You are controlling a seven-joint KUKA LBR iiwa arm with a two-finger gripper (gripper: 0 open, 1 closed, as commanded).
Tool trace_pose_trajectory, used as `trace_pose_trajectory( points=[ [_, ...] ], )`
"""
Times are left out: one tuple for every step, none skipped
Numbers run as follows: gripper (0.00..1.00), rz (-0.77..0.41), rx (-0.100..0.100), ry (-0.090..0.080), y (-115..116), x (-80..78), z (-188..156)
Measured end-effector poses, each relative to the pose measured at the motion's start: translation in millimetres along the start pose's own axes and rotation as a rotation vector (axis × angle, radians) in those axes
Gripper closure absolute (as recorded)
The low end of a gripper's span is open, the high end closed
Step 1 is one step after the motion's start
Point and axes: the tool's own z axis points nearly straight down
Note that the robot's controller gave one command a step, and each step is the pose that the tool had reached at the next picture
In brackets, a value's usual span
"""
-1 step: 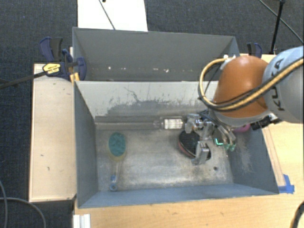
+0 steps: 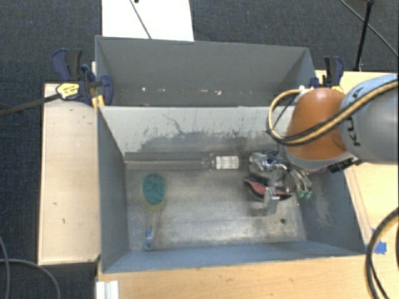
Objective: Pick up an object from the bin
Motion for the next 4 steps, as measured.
trace_pose_trajectory(
  points=[
    [1.0, -0.003, -0.001, -0.001, 3, 0.2, -3],
    [1.0, 0.098, 0.001, -0.003, -64, -3.3, -51],
    [1.0, 0.191, 0.002, -0.007, -86, 38.4, -123],
    [1.0, -0.127, -0.001, 0.001, -74, 51.6, -107]
  ],
)
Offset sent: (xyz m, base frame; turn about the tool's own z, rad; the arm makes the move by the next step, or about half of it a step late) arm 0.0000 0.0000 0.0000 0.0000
